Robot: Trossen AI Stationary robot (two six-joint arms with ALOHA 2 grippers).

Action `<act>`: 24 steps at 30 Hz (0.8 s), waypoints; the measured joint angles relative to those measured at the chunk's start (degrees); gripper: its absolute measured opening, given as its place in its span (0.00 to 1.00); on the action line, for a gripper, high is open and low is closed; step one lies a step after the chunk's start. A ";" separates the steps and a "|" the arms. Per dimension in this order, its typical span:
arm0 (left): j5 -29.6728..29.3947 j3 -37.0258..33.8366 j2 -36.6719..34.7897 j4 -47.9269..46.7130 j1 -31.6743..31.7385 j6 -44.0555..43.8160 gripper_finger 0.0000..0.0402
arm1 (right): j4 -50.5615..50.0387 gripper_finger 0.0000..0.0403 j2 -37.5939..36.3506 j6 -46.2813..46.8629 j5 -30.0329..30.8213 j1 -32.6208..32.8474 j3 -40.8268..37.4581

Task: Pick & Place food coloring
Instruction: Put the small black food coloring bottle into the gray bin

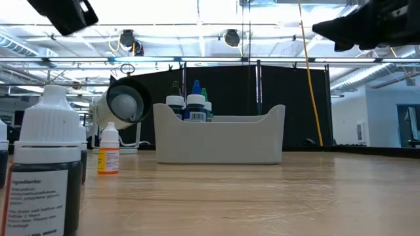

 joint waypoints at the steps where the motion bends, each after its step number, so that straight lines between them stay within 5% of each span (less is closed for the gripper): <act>1: 1.55 2.79 2.33 -1.81 -0.31 -2.03 0.06 | 0.07 0.00 -0.17 0.05 -1.13 -0.01 0.00; 12: 11.70 24.37 24.12 -11.32 -3.64 -9.67 0.45 | 1.23 0.00 -1.38 -0.46 -8.32 0.04 0.00; 24: 13.62 26.21 30.78 -18.69 -3.89 -8.57 0.66 | 4.46 0.00 -1.45 -5.41 -8.54 0.04 0.02</act>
